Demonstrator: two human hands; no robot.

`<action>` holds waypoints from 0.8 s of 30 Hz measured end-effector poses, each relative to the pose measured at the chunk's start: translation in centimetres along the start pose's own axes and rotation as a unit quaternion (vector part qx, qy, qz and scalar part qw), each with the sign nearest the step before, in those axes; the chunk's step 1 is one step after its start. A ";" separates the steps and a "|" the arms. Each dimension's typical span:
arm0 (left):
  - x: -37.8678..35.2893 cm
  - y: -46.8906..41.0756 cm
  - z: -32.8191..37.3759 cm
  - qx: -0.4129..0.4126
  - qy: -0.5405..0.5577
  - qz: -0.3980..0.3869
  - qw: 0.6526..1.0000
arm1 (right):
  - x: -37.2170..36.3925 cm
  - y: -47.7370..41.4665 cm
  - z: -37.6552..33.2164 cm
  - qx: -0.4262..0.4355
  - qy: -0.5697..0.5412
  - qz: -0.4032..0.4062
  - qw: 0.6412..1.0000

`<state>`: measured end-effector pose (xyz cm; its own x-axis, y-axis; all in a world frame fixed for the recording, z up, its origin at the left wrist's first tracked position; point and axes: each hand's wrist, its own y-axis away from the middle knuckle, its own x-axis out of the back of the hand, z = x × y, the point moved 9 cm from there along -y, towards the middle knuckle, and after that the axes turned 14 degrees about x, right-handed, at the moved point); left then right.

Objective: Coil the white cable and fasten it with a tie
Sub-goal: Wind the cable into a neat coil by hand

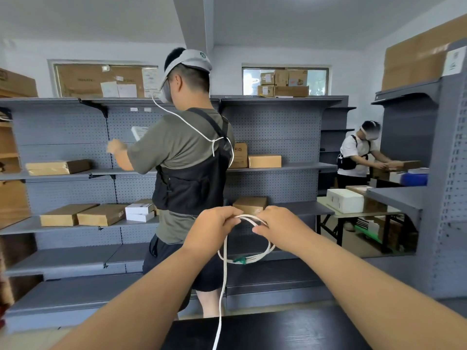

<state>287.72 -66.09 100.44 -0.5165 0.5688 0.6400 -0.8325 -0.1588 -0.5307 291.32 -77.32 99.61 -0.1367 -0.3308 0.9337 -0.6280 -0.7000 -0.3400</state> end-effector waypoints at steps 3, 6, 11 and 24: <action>0.2 -0.1 -0.8 0.024 0.041 0.000 0.999 | -0.3 -0.4 -0.3 -0.005 0.005 0.000 1.000; 0.3 -0.2 -1.4 0.032 0.059 -0.001 0.998 | -0.2 -0.4 -0.7 -0.004 0.004 0.007 1.000; 0.2 0.0 -2.3 0.044 0.046 -0.002 0.998 | -0.5 -0.3 -0.7 -0.005 -0.026 -0.021 0.999; -2.7 1.4 -4.5 0.126 0.116 -0.129 0.977 | 0.0 0.4 -1.1 -0.016 -0.040 -0.053 0.998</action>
<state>288.83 -64.24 95.48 -0.2484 0.7792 0.5754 -0.9669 -0.1634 -0.1963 290.17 -76.89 99.59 -0.0073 -0.3062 0.9519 -0.6599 -0.7138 -0.2347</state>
